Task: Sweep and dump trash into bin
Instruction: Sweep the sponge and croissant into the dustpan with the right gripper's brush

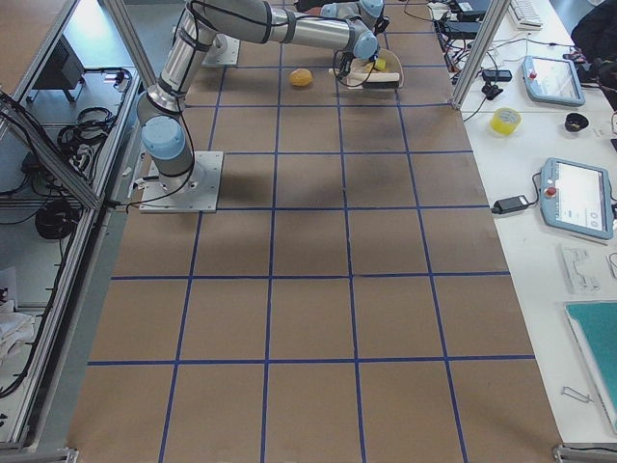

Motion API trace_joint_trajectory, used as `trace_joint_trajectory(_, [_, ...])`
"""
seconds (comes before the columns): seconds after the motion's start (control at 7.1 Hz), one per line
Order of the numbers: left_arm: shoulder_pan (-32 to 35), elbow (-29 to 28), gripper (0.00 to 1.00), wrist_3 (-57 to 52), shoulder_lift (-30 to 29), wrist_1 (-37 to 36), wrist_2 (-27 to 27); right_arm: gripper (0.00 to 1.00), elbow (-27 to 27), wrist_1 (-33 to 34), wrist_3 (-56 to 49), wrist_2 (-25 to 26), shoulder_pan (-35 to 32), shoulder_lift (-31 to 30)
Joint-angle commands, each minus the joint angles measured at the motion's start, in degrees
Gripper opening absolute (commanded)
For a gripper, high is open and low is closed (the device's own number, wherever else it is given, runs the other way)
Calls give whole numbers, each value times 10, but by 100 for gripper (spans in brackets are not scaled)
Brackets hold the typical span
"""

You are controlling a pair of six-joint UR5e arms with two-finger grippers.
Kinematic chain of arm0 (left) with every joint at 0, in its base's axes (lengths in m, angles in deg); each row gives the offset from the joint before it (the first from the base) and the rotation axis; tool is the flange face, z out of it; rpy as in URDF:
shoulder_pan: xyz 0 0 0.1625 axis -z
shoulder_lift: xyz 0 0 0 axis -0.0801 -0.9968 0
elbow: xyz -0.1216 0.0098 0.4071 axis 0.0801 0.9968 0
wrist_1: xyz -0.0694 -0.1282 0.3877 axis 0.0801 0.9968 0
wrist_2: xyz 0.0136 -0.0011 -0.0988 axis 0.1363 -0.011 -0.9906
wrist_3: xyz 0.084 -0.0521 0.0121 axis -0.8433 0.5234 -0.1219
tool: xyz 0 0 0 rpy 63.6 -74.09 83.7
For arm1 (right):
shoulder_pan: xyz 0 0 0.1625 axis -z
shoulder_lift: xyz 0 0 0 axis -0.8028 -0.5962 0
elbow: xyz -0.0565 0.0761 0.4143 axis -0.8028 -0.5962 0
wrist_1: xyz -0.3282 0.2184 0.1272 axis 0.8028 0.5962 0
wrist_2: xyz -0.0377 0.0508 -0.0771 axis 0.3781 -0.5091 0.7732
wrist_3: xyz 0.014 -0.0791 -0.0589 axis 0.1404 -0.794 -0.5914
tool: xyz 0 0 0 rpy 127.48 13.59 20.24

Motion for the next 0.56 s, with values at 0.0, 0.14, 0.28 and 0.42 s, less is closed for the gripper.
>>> trace_joint_trajectory(0.0, [-1,4,0,-14,10,0,-19,15,8,-89,-8,65,17,-42])
trace_joint_trajectory(0.14, [-8,5,0,-48,22,4,-22,15,8,-129,2,67,21,-64])
trace_joint_trajectory(0.28, [-31,4,0,-58,30,4,-42,15,15,-190,13,67,20,-82])
trace_joint_trajectory(0.42, [-79,7,0,-86,42,7,-80,15,36,-216,30,61,11,-112])
